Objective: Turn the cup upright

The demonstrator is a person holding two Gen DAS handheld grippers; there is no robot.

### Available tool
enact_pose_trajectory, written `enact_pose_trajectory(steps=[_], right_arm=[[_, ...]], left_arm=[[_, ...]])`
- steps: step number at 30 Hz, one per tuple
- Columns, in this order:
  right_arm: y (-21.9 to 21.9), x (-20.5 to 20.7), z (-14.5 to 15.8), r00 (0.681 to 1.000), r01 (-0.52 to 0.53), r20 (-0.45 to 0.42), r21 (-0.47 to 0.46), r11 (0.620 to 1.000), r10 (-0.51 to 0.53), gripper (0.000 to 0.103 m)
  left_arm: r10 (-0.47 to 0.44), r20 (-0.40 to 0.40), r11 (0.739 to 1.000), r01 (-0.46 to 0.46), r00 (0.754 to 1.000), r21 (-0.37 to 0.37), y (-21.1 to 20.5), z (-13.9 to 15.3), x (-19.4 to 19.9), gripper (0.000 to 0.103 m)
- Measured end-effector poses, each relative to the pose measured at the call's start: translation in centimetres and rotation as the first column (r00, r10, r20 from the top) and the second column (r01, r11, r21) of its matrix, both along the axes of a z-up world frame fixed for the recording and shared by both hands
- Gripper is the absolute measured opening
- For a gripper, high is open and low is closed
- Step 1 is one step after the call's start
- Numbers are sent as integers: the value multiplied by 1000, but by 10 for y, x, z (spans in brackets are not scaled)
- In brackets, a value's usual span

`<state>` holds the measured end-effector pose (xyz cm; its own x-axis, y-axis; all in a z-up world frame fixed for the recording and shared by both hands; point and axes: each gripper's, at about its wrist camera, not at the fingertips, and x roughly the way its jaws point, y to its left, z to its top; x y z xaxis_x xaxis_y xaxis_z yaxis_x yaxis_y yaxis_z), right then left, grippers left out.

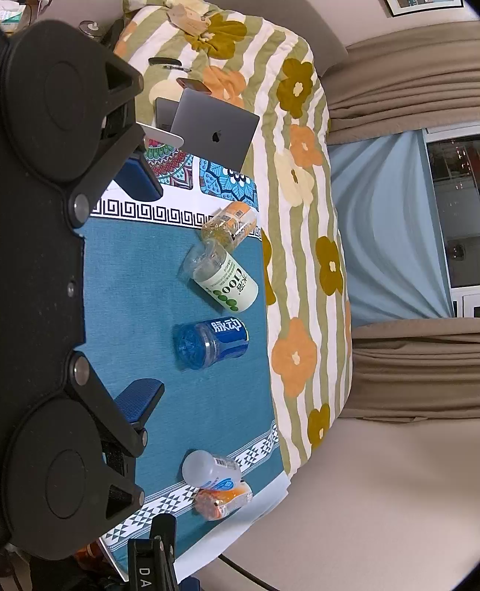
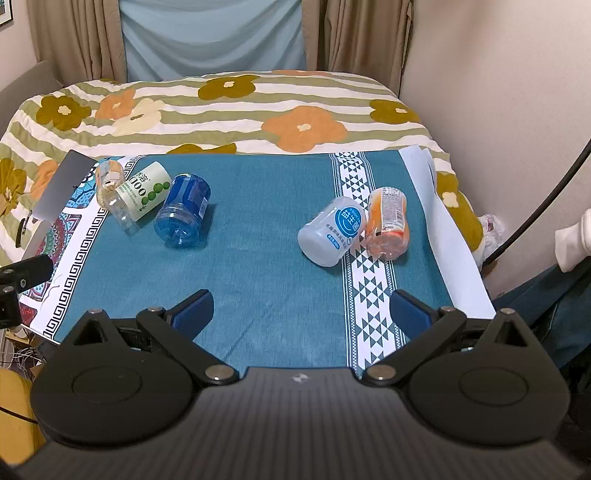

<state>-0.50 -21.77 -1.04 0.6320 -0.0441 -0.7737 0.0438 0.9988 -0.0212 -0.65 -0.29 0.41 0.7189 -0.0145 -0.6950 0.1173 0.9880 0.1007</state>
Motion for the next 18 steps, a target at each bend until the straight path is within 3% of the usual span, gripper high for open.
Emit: enact_pose_trajectory(steps=[18], right_arm=[[3,0,-1,1000,-4,-4,5,1000,4,103]], left_arm=[[6,0,1000,-6,1000,1,3,1,-1,103]])
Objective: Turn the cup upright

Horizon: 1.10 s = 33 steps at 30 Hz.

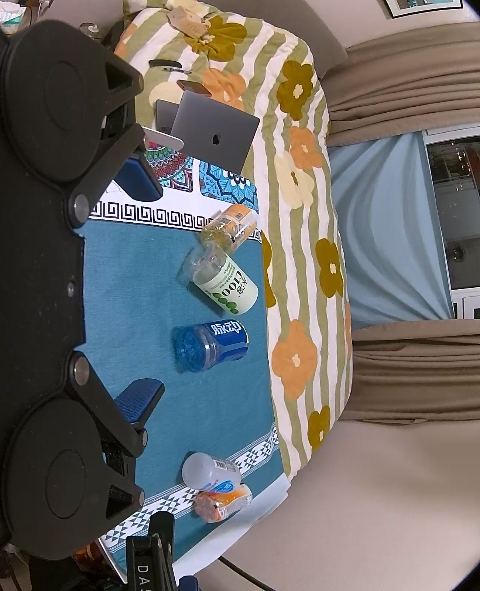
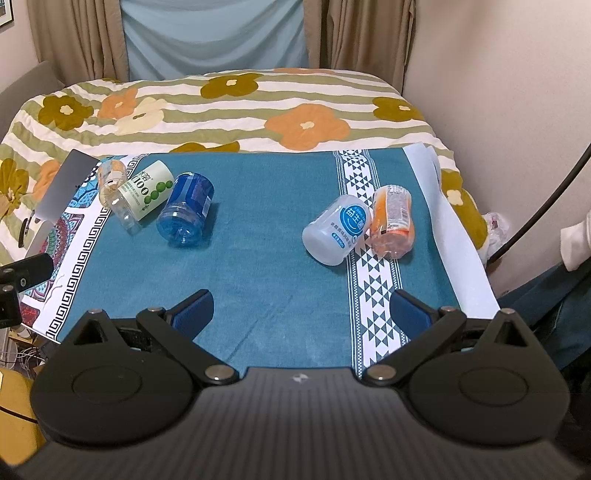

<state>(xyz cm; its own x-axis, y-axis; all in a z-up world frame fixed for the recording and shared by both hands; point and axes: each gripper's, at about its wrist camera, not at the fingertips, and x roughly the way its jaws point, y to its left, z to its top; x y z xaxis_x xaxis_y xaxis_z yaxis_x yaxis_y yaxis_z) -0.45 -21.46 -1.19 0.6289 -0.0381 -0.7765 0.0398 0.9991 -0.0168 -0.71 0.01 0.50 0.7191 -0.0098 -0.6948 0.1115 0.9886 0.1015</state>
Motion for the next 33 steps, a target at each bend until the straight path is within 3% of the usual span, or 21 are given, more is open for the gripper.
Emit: enact_pose_trajectory(steps=[33], right_arm=[[-1,-1,2,1000,2,1,6,1000,-2,103]], left_arm=[[3,-5,1000,-3,1000,-5,1,-1,-2,103]])
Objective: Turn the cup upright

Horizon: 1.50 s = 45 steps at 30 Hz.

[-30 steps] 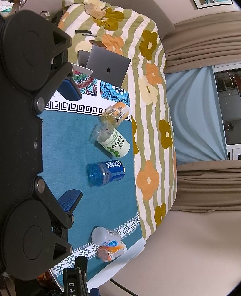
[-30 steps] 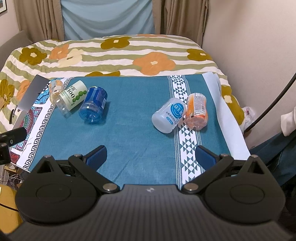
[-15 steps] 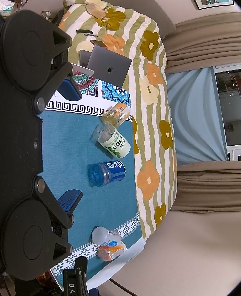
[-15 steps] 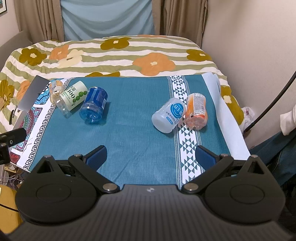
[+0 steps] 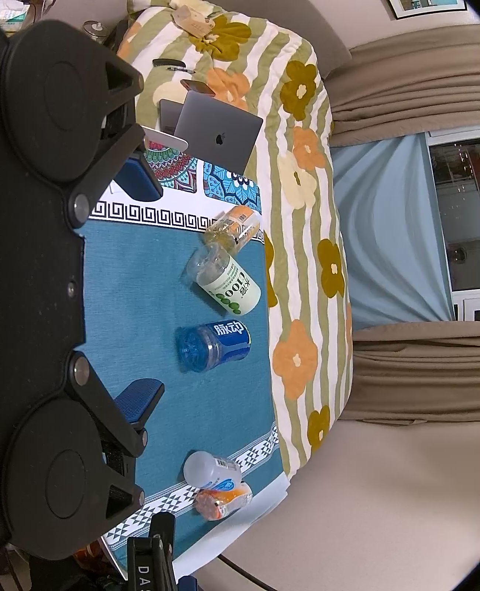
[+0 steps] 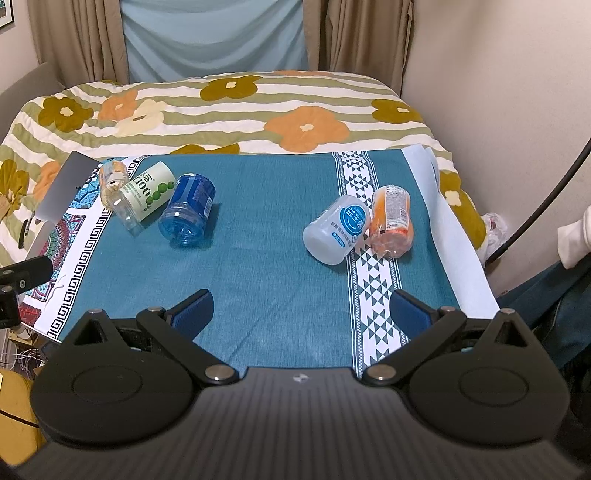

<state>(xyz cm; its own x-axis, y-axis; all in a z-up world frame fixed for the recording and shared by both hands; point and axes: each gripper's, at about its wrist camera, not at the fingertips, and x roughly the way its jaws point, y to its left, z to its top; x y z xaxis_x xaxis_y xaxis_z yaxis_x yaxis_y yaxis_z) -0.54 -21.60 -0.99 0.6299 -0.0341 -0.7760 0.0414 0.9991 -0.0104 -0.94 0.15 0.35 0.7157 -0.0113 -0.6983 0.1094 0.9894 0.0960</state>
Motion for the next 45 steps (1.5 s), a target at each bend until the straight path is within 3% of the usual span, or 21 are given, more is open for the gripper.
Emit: enact_pose_trajectory(steps=[30,37,45], right_arm=[[-9,0,8,1000,9,3,10,1000,-9,103],[-42,22,5,999,41,-9,21,999,-41,103],[-96,79,-18,997,49,-55,27,998,-48,103]], left_arm=[[-12,-7,1000,12,1000,8,-13,10,7,103],[-10,-53,1000,10,999,-3,-23,4,31,103],[6,-120,1000,-8,993,-9,-45,-23,66,103]])
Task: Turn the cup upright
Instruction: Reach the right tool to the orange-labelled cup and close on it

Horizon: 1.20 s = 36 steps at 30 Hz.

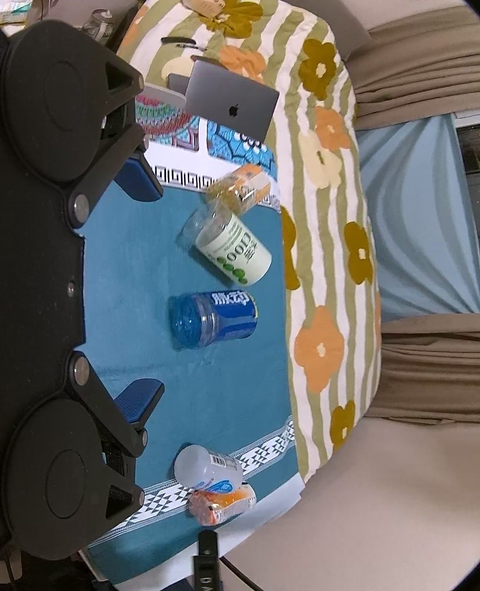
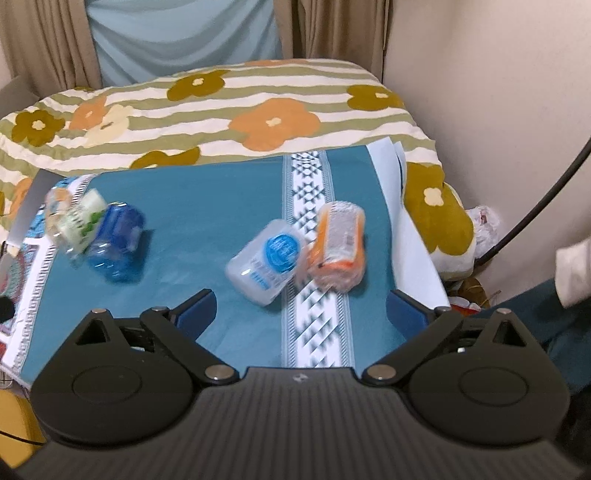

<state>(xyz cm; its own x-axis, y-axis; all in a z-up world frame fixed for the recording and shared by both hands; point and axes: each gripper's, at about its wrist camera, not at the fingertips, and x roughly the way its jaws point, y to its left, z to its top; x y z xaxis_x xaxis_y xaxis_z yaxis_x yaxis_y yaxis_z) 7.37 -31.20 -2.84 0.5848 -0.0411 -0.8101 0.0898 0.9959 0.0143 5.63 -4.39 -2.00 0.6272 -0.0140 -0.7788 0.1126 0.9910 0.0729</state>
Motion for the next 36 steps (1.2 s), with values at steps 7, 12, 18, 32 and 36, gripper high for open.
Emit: enact_pose_trajectory(steps=[7,12,18,32,36], right_arm=[[-47,60,-33,998,4,-62,7,1000,-3,103],[-73,97,-58,992,2,-123,80,997,8,94],[-83,129,-82,984,0,-177,161,987,29,84],[-85,147,-105,972,8,-230,245,970,50,69],[-83,145,-101,974,4,-221,242,970,51,69]], left_arm=[[17,-43,1000,-16,999,21,-23,-24,21,103],[27,-66,999,-25,997,29,-36,-36,31,103],[45,-99,999,-43,994,31,-42,-50,42,103],[85,-130,996,-82,988,29,-37,-58,48,103],[86,-121,996,-83,989,28,-35,-53,47,103]])
